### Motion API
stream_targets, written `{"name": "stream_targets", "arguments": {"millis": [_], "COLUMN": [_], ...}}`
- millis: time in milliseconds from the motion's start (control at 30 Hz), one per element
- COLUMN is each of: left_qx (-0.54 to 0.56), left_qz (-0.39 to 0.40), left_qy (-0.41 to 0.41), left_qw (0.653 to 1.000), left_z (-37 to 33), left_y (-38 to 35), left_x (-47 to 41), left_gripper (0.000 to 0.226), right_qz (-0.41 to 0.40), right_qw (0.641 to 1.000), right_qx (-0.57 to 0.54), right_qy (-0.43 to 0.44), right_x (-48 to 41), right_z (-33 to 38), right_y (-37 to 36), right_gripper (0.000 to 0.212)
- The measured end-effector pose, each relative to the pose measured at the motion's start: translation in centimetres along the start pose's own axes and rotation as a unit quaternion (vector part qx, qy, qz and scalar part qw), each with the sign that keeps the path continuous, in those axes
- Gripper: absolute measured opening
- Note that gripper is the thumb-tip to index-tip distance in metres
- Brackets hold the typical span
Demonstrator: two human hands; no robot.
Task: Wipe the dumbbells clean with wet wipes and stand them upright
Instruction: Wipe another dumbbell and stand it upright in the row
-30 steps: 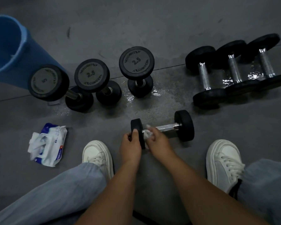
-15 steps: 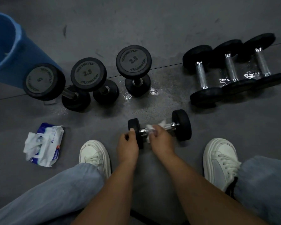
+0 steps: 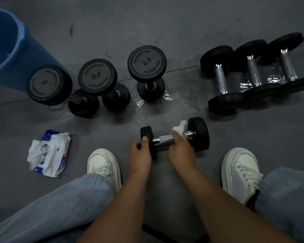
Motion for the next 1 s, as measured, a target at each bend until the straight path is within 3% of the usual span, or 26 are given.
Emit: {"name": "stream_targets", "arguments": {"millis": [67, 133, 200, 233, 300, 367, 433, 467, 533, 600, 667, 700, 800, 833, 900, 1000], "left_qx": [0.002, 0.006, 0.004, 0.0, -0.007, -0.007, -0.007, -0.005, -0.006, -0.006, 0.0, -0.001, -0.002, -0.002, -0.005, 0.006], "left_qz": [0.001, 0.002, 0.004, 0.003, 0.001, 0.001, 0.003, 0.004, 0.005, 0.005, 0.006, 0.006, 0.005, 0.006, 0.009, 0.01], "left_qy": [-0.002, -0.003, -0.007, -0.008, -0.011, -0.014, -0.013, -0.014, -0.016, -0.017, -0.019, -0.019, -0.017, -0.017, -0.019, -0.021], "left_qw": [1.0, 1.0, 1.0, 1.0, 1.0, 1.0, 1.0, 1.0, 1.0, 1.0, 1.0, 1.0, 1.0, 1.0, 1.0, 1.0], "left_z": [-0.1, -0.1, -0.1, -0.2, -0.3, -0.3, -0.3, -0.2, -0.2, -0.2, -0.2, -0.2, -0.3, -0.3, -0.3, -0.3], "left_y": [0.0, 0.0, 0.1, 0.1, 0.1, 0.0, 0.0, 0.0, 0.0, 0.1, 0.1, 0.1, 0.2, 0.1, 0.1, 0.0], "left_x": [0.0, -0.1, -0.1, -0.2, -0.2, -0.2, -0.3, -0.3, -0.2, -0.1, 0.0, 0.0, 0.2, 0.2, 0.3, 0.1], "left_gripper": [0.039, 0.039, 0.04, 0.04, 0.04, 0.04, 0.041, 0.041, 0.041, 0.041, 0.041, 0.041, 0.04, 0.04, 0.038, 0.036], "right_qz": [0.028, -0.043, -0.115, -0.104, 0.041, 0.154, 0.11, 0.047, -0.014, 0.064, 0.114, 0.109, -0.002, 0.007, 0.103, 0.09], "right_qw": [0.999, 0.993, 0.986, 0.989, 0.995, 0.978, 0.992, 0.997, 0.997, 0.997, 0.993, 0.994, 0.999, 1.0, 0.992, 0.996], "right_qx": [-0.027, -0.109, -0.122, -0.101, 0.03, 0.087, -0.009, -0.056, -0.071, -0.024, -0.016, -0.027, -0.052, -0.012, 0.071, 0.009], "right_qy": [0.022, 0.015, -0.001, -0.021, -0.09, -0.108, -0.064, -0.039, -0.014, -0.024, -0.012, 0.007, 0.001, -0.022, -0.023, 0.003], "right_x": [-0.2, -0.8, -1.3, -1.6, -1.9, -1.6, -1.5, -1.5, -1.7, -1.7, -1.8, -1.7, -1.5, -1.4, -1.0, -1.0], "right_z": [0.0, 0.6, 1.0, 1.0, 0.8, 1.1, 2.4, 2.8, 3.3, 3.3, 3.5, 3.8, 3.6, 3.3, 2.7, 3.6], "right_y": [0.3, 1.2, 2.0, 2.0, 0.7, -0.3, -0.2, 0.1, 0.4, -0.3, -0.8, -0.9, -0.1, -0.1, -0.6, -0.7], "right_gripper": [0.047, 0.029, 0.016, 0.017, 0.033, 0.031, 0.017, 0.015, 0.025, 0.03, 0.018, 0.012, 0.011, 0.015, 0.017, 0.014]}}
Point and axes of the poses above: each hand's wrist, its own x-axis away from the middle knuckle, its own y-axis out of the back of the hand, z = x × y, the point moved 3 cm from there along -x, towards the middle knuckle, and after that the axes turned 11 degrees about -x, right-handed, at the moved point
